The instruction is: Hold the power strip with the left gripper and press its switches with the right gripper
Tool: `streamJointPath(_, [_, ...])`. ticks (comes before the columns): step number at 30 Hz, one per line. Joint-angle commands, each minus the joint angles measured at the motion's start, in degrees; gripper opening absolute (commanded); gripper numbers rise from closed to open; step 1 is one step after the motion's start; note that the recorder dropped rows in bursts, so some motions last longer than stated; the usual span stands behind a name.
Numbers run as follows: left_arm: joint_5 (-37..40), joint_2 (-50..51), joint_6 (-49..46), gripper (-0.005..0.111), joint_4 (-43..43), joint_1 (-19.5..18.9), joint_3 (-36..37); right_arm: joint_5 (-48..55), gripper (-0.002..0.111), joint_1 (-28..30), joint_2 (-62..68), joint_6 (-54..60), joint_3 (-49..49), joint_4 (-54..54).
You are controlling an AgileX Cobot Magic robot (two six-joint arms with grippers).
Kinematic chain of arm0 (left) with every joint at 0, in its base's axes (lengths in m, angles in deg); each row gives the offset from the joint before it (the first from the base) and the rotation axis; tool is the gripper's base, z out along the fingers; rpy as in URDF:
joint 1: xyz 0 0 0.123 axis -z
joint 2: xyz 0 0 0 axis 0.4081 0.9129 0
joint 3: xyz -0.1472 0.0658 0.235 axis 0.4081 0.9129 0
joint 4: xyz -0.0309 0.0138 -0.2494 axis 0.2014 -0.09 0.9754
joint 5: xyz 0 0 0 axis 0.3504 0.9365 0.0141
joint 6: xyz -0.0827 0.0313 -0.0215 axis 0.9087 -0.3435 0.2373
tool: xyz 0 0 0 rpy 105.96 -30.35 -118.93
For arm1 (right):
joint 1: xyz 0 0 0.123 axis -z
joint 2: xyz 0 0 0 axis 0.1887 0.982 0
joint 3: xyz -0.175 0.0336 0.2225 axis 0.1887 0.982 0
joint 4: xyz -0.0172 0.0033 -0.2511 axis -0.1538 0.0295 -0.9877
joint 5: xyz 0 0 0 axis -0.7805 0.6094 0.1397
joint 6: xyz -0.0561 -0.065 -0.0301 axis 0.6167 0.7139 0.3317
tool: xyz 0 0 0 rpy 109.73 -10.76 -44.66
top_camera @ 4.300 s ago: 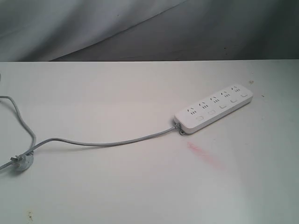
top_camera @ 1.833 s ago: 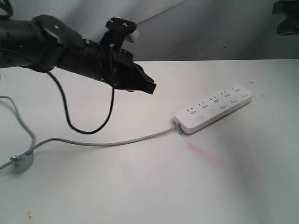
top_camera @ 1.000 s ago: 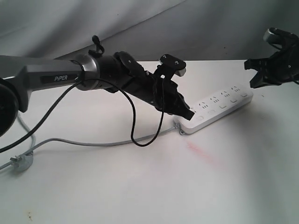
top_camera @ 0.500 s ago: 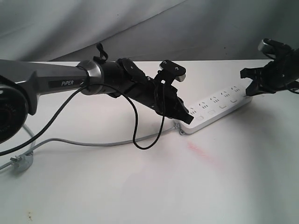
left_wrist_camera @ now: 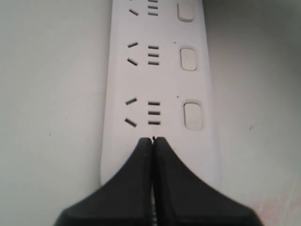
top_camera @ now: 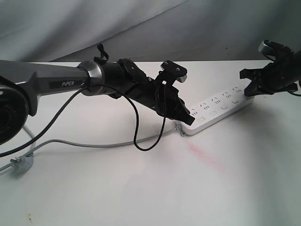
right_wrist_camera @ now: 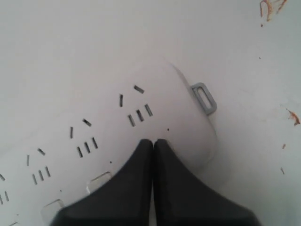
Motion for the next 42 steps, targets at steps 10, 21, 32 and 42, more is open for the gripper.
streamJointPath(10, [-0.2, 0.1, -0.2, 0.000, -0.2, 0.3, -0.1, -3.6, 0.000, -1.7, 0.0, -2.0, -0.4, -5.7])
streamJointPath(21, [-0.2, 0.1, -0.2, 0.000, -0.2, 0.3, -0.1, -2.9, 0.000, -1.9, 0.2, -4.9, -0.4, -9.5])
streamJointPath(32, [0.1, 0.1, -0.1, 0.000, -0.2, 0.3, -0.1, -2.4, 0.000, -5.0, 3.0, -13.0, -0.4, -19.2])
streamJointPath(42, [-0.1, 0.1, 0.3, 0.000, -0.2, 0.3, -0.1, -2.5, 0.000, -9.6, 2.9, -25.0, -0.4, -34.1])
